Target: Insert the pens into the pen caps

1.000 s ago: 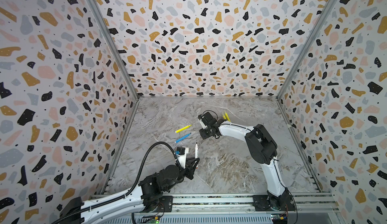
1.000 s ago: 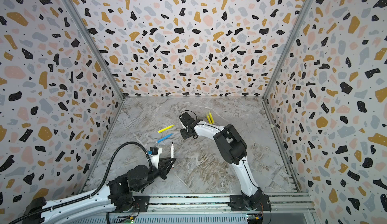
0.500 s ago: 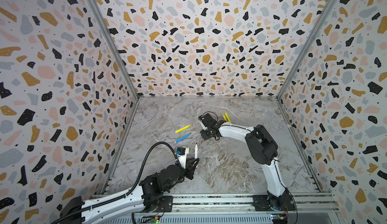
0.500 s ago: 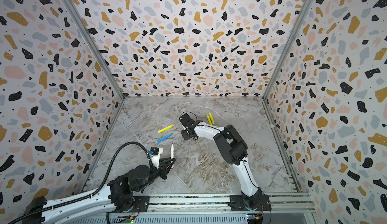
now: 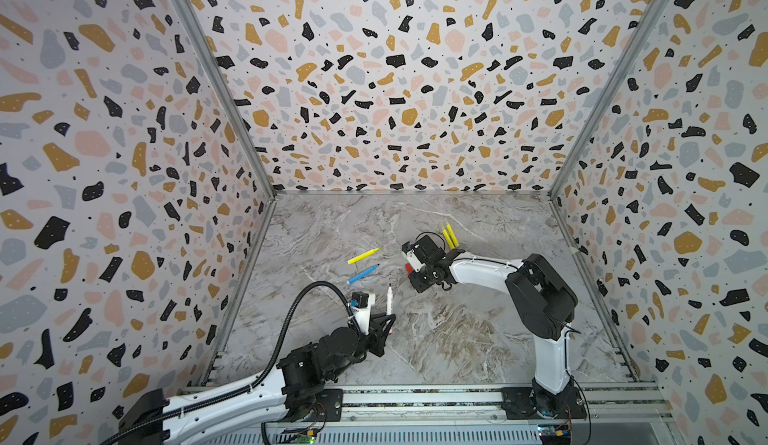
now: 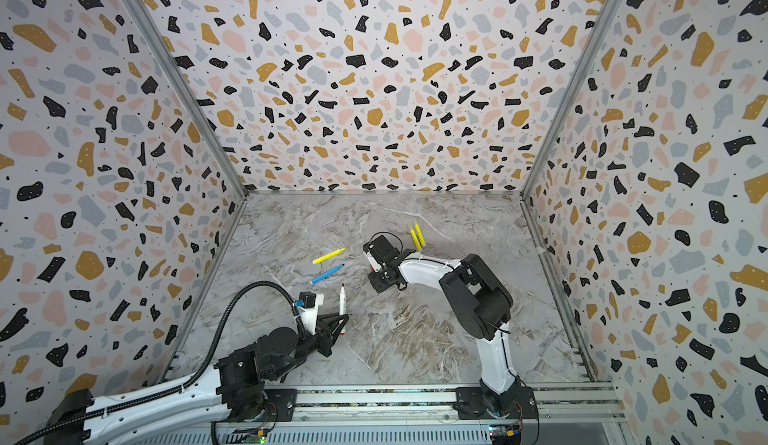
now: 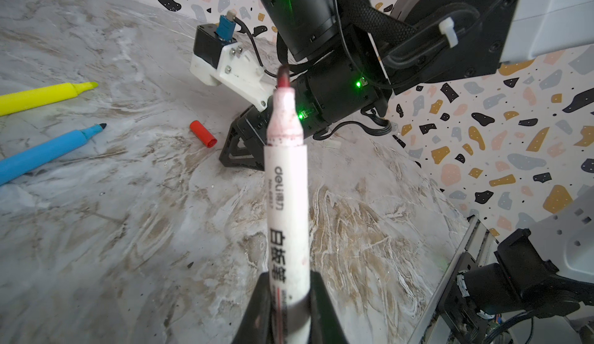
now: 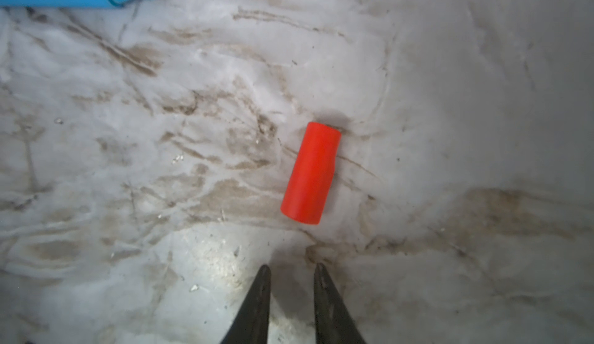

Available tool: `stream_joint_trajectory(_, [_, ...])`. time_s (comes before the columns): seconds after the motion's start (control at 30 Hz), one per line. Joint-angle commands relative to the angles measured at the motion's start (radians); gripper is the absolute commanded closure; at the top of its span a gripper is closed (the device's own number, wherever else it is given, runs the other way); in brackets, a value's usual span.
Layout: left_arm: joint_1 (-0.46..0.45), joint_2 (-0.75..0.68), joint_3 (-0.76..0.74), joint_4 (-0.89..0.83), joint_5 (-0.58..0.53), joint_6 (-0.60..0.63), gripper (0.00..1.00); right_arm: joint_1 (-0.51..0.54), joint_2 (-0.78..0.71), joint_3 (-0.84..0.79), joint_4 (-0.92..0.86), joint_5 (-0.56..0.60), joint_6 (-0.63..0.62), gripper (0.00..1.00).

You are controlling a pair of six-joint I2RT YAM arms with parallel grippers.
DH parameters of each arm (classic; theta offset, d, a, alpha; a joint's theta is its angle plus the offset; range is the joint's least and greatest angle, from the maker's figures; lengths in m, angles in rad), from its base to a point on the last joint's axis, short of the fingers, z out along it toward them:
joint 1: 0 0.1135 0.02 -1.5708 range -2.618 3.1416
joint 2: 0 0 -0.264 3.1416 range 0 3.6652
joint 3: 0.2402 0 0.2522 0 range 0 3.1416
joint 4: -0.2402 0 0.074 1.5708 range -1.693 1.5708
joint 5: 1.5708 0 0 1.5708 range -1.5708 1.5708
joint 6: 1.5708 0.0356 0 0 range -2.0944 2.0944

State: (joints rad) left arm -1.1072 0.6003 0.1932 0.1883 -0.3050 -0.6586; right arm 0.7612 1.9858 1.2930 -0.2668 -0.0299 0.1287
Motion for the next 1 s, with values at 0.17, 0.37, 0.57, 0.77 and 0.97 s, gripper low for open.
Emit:
stream_joint_trajectory(0.17, [0.000, -0.018, 0.003, 0.046, -0.001, -0.003, 1.00, 0.004, -0.062, 0.035, -0.006, -0.011, -0.003, 0.74])
stream_joint_trajectory(0.37, [0.000, -0.040, 0.007, 0.032, -0.015, -0.003, 1.00, 0.008, -0.070, 0.081, -0.001, -0.078, 0.011, 0.74])
stream_joint_trajectory(0.57, [0.000, -0.031, 0.012, 0.037, -0.010, -0.002, 1.00, 0.029, -0.004, 0.169, -0.029, -0.106, 0.018, 0.74])
stream_joint_trajectory(0.77, [0.000, -0.052, 0.014, 0.016, -0.016, -0.002, 1.00, 0.030, 0.068, 0.225, -0.041, -0.123, 0.040, 0.74])
stream_joint_trajectory(0.97, [-0.001, -0.065, 0.008, 0.010, -0.024, -0.003, 1.00, 0.029, 0.109, 0.246, -0.046, -0.102, 0.052, 0.74])
